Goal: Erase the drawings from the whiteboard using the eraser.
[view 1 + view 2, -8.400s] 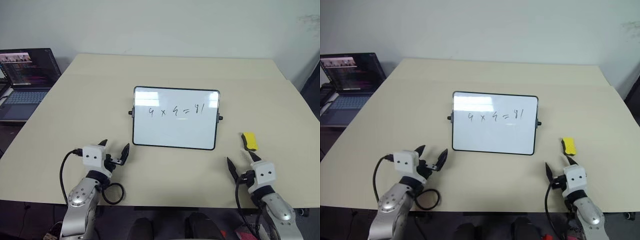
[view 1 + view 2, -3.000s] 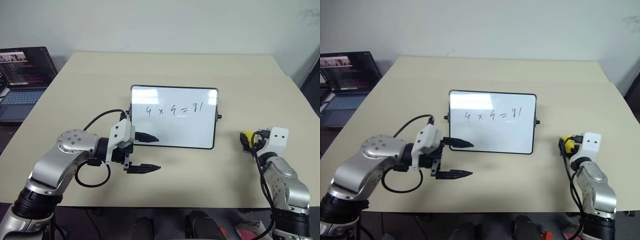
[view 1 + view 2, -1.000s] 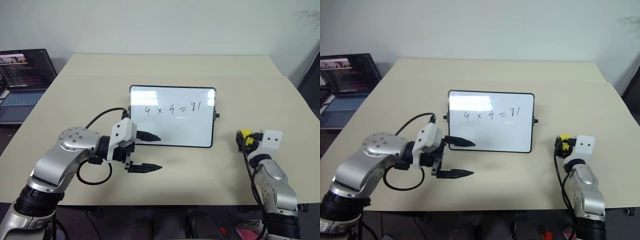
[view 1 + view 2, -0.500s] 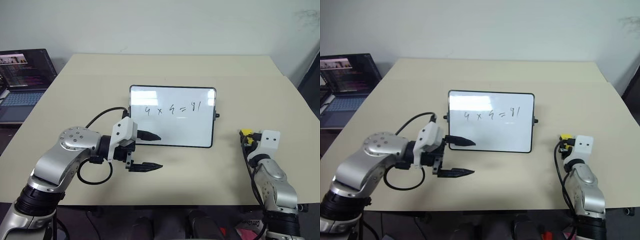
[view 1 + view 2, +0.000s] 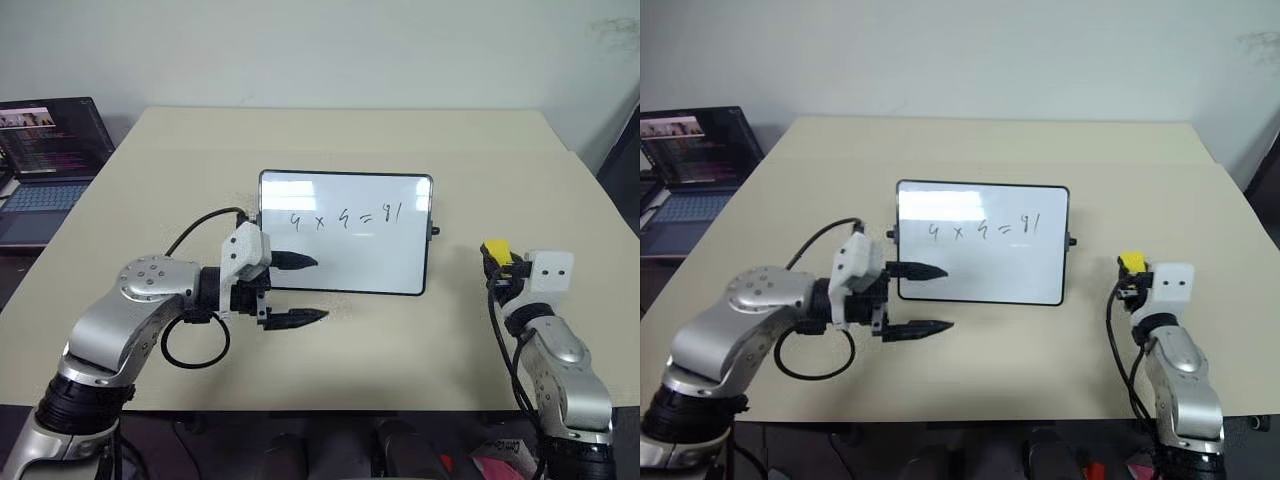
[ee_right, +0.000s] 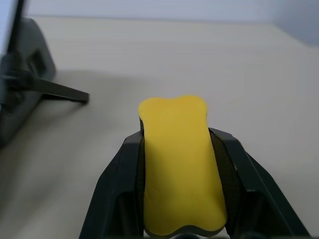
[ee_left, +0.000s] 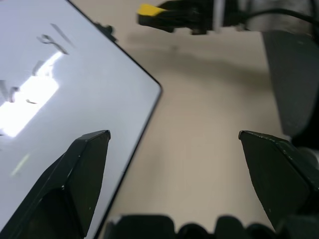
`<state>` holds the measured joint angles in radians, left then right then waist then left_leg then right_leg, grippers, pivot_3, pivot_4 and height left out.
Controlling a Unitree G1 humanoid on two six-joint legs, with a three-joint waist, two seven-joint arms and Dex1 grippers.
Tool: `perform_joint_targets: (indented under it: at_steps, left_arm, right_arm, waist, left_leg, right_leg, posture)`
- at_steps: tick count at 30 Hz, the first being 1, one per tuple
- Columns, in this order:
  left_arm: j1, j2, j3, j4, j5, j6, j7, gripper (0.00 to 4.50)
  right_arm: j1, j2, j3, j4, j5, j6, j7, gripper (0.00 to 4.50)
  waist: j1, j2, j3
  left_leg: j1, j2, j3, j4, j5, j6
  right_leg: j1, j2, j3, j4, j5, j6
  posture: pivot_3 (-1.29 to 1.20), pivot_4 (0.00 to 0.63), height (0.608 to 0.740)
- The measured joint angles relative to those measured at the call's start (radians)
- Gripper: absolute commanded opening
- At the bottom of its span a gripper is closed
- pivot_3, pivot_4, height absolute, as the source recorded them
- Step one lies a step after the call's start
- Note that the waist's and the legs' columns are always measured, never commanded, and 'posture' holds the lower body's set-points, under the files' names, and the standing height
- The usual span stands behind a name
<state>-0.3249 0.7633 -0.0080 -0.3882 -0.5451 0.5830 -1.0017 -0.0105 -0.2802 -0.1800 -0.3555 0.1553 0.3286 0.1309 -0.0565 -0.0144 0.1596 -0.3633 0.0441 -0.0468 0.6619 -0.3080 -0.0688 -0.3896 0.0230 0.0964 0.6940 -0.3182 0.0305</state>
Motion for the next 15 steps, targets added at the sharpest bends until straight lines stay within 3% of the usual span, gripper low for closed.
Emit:
perform_joint_targets:
  at_steps: [7,15]
  left_arm:
    - [0.107,-0.097,0.083,-0.008,0.006,0.023,0.194,4.5]
    - [0.221,-0.059,0.18,0.013,-0.019,0.04,0.217,4.5]
  right_arm:
    - [0.035,-0.08,0.185,-0.116,-0.188,-0.199,0.068,1.48]
    - [-0.172,-0.032,0.293,-0.149,-0.18,-0.085,0.143,1.48]
  waist:
    - [-0.001,0.0,0.0]
    - [0.001,-0.002,0.001]
  left_leg:
    - [0.0,0.001,-0.001,0.0,0.0,0.0]
    - [0.0,0.0,-0.004,0.001,0.0,0.0]
  right_leg:
    - [0.0,0.0,0.0,0.001,0.0,0.0]
    - [0.0,0.0,-0.001,0.002,0.0,-0.001]
  posture:
    - [0.0,0.15,0.74]
    - [0.0,0.15,0.74]
